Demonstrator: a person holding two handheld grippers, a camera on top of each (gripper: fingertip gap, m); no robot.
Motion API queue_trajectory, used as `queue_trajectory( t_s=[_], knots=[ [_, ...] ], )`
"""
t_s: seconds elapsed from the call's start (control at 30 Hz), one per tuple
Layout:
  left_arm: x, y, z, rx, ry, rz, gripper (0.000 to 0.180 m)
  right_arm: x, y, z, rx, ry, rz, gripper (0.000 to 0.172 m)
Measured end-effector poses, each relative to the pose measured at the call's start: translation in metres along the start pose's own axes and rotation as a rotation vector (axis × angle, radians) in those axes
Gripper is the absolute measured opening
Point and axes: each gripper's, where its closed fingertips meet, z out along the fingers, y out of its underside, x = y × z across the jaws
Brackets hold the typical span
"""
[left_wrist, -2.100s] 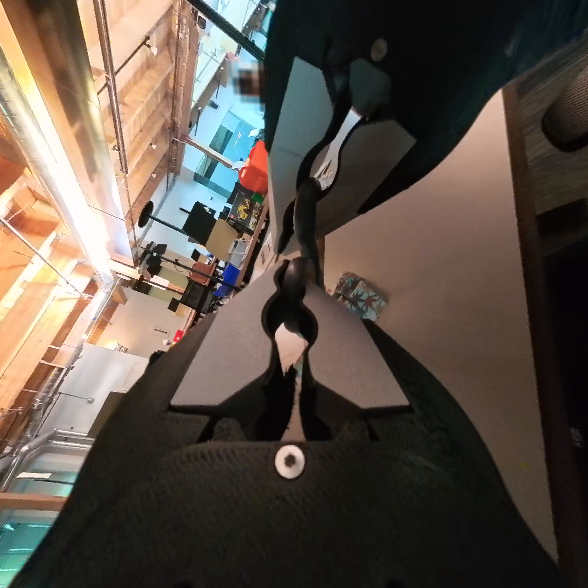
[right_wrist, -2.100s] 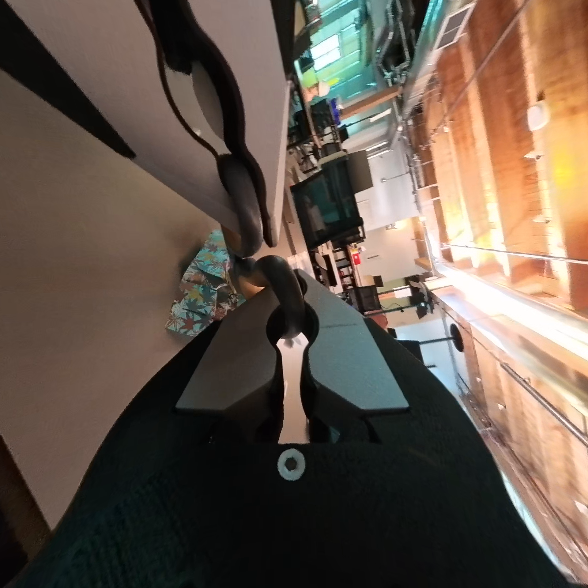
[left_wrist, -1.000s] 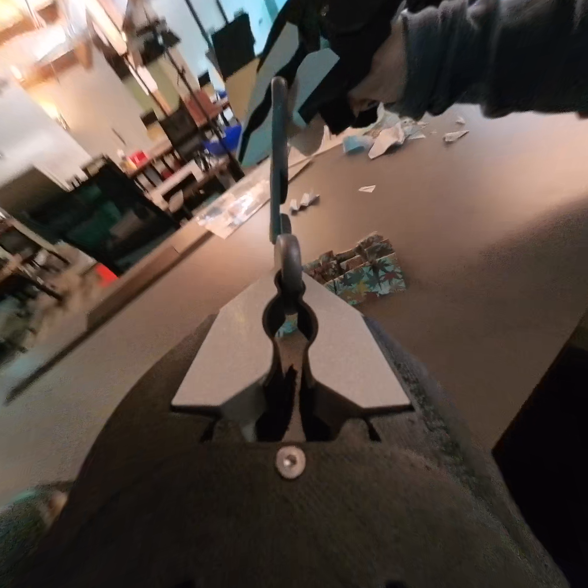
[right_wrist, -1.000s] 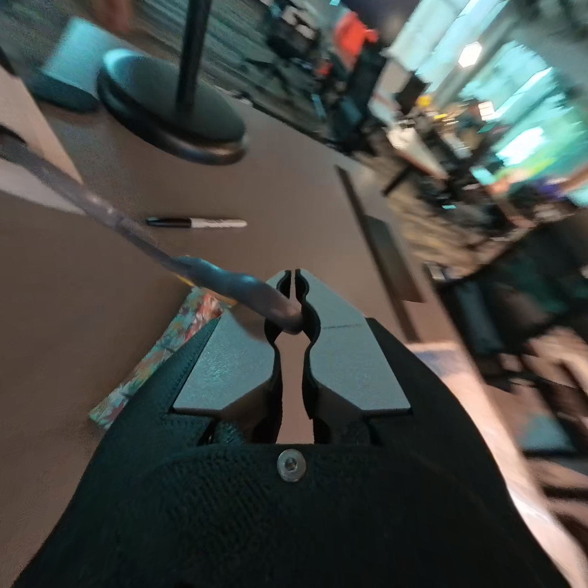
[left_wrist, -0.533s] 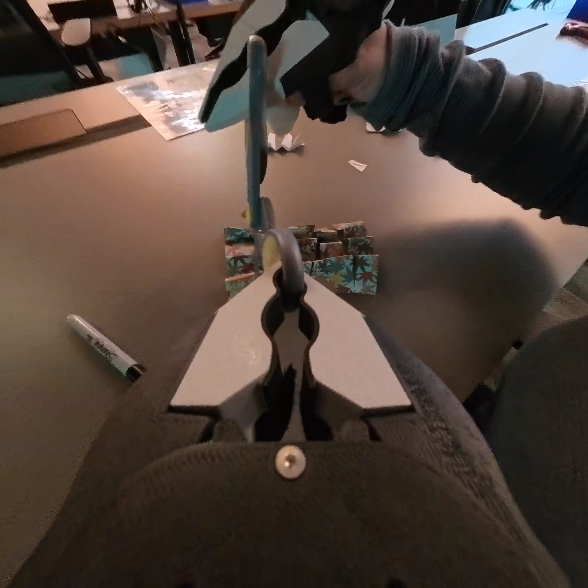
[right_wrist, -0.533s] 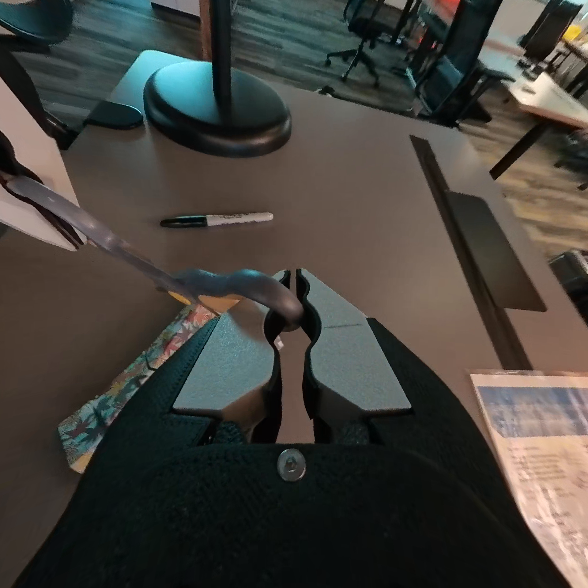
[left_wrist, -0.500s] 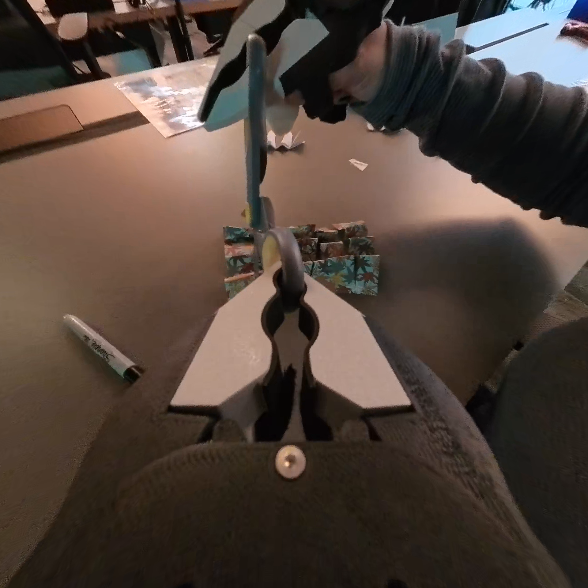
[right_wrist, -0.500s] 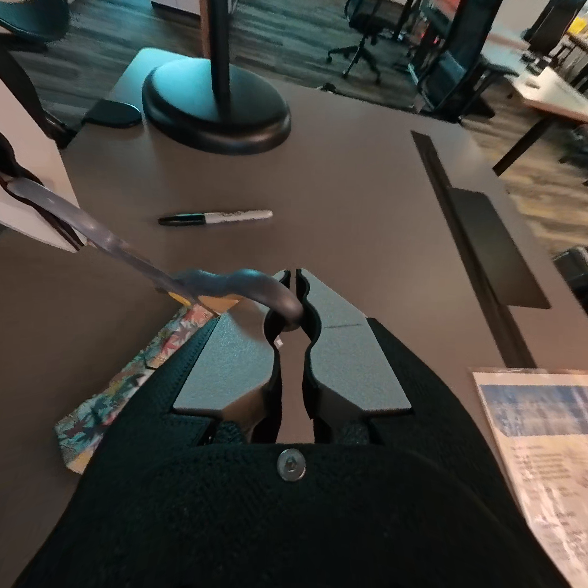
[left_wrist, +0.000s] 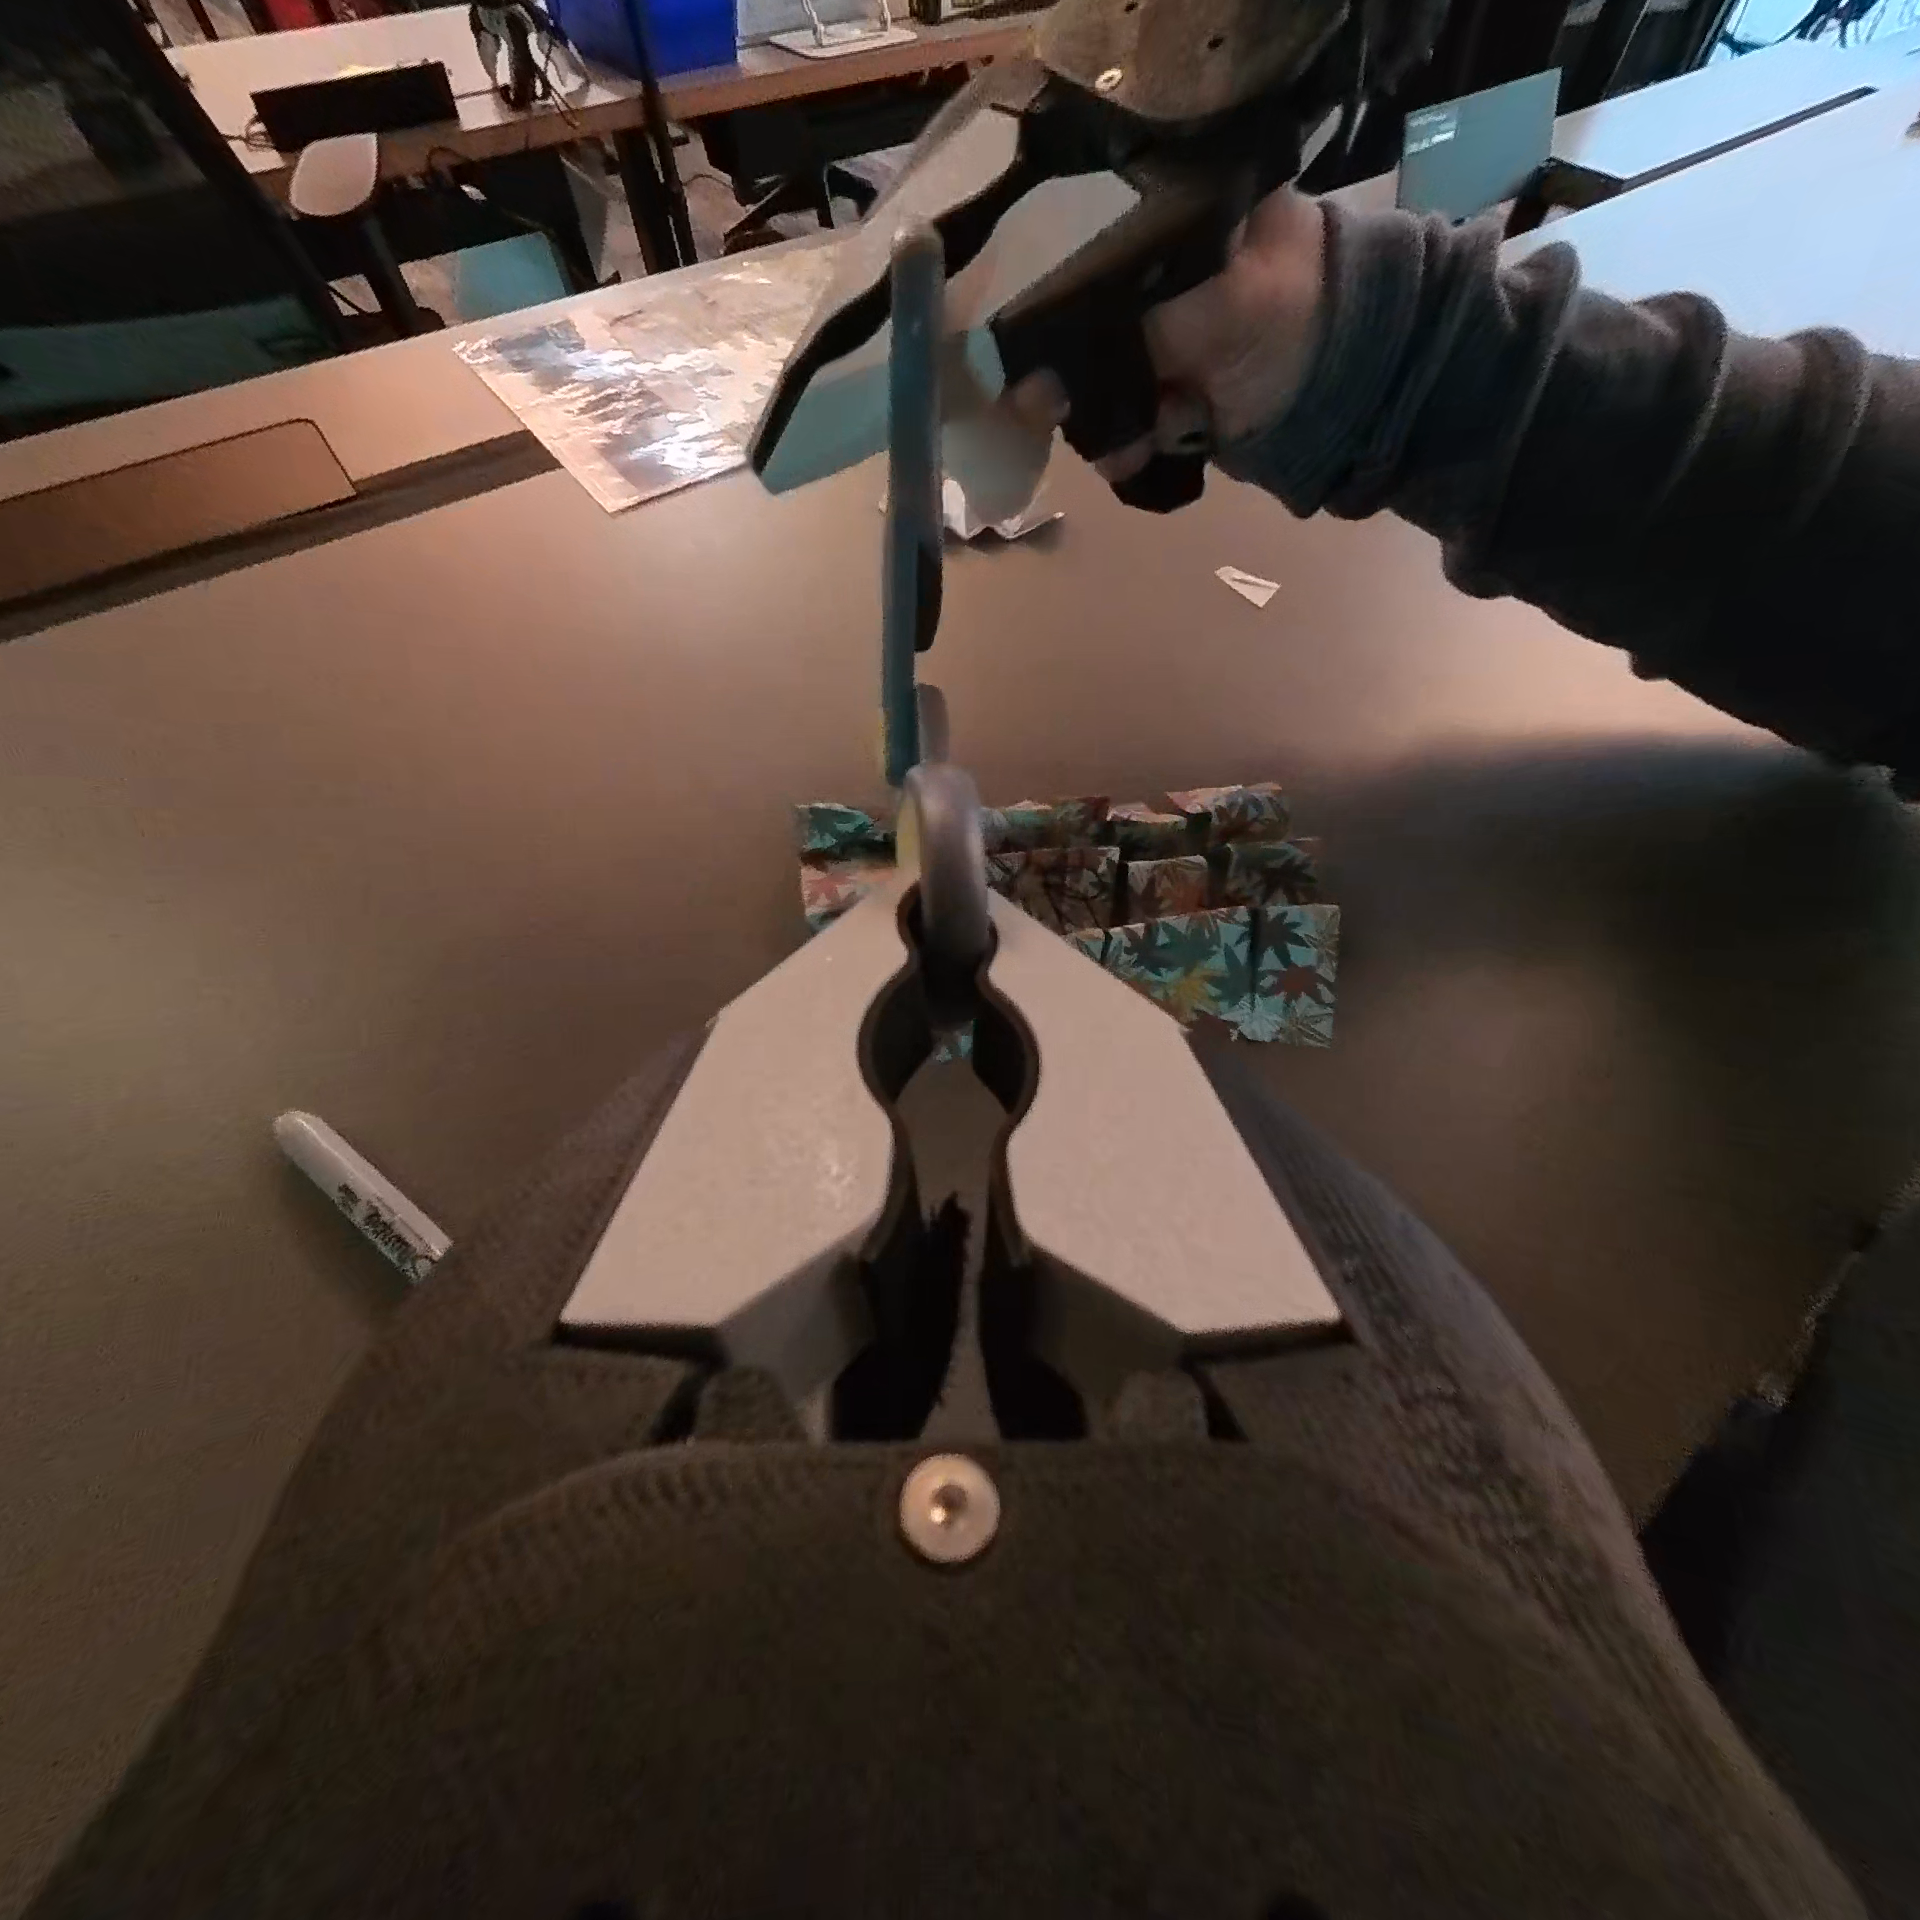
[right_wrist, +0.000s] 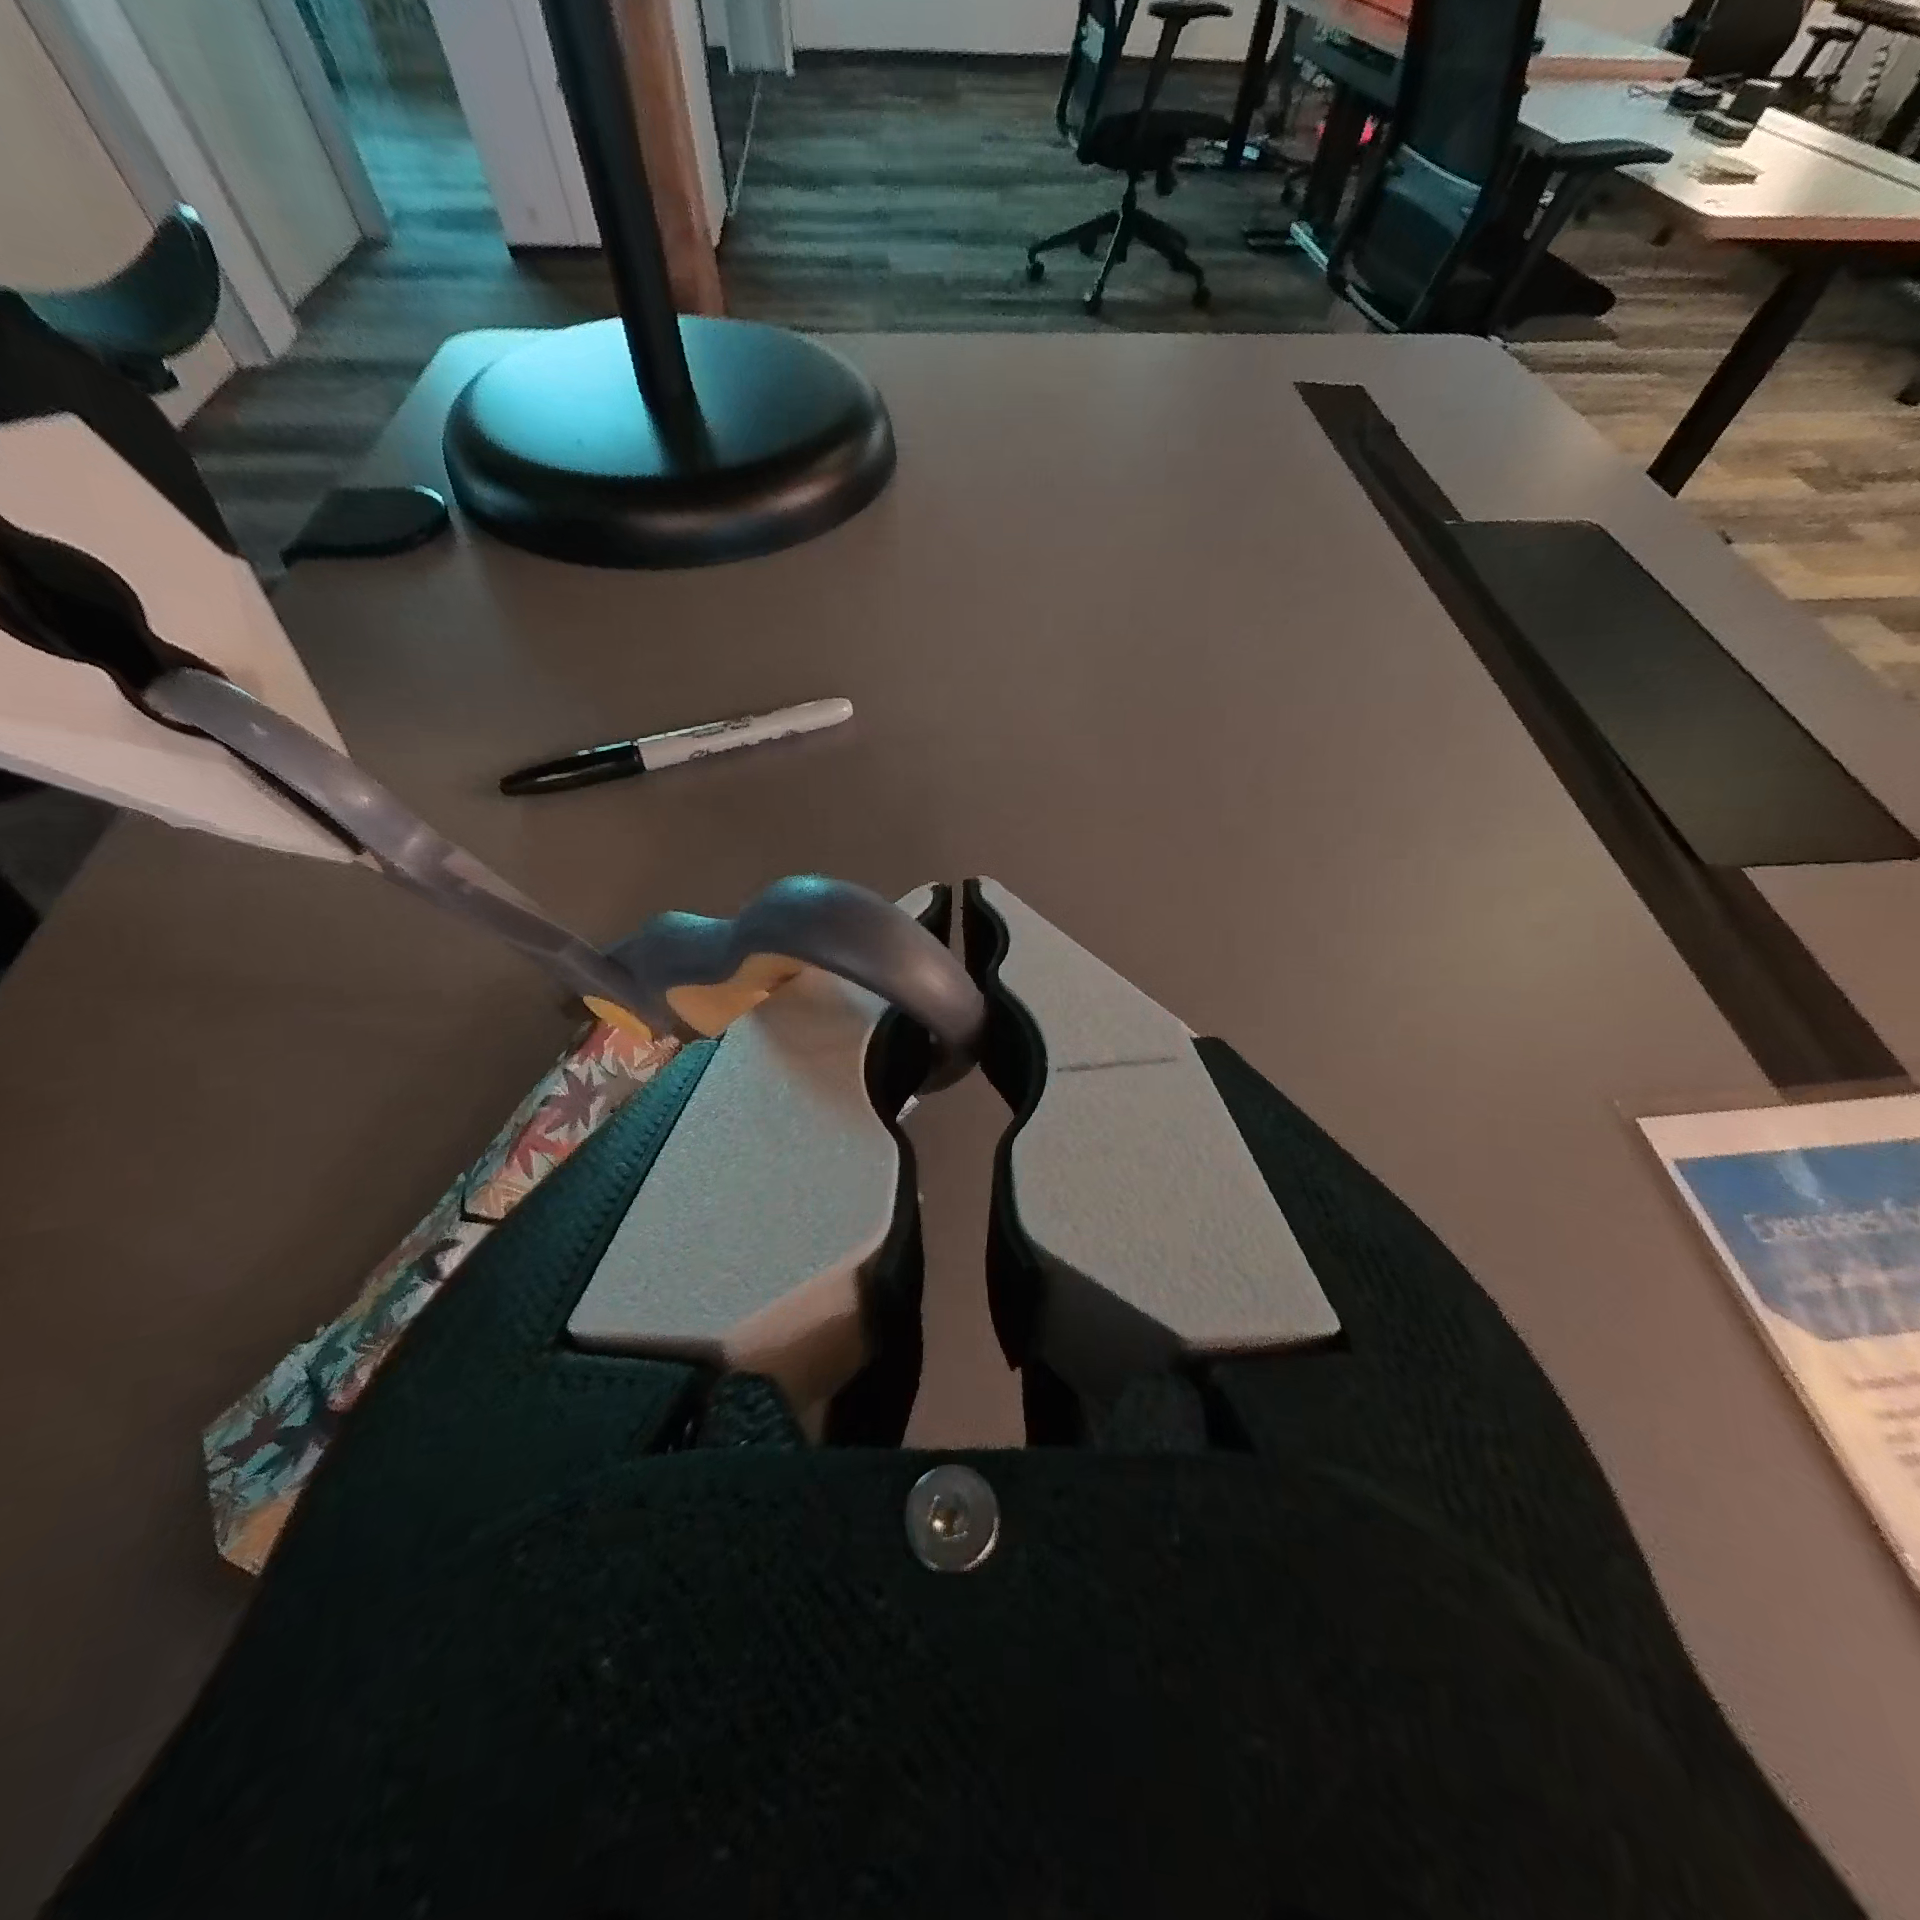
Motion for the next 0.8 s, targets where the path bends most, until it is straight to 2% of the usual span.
queue_trajectory(
  t_s=[0.37, 0.8],
  knots=[
    [-0.009, -0.01, -0.001, 0.029, -0.07, 0.053, 0.0, -0.001, -0.004, 0.0, 0.007, 0.026, -0.018, 0.0],
    [-0.008, -0.032, -0.008, 0.078, -0.116, 0.13, 0.0, -0.022, -0.033, -0.012, 0.027, 0.097, -0.161, 0.0]
  ],
)
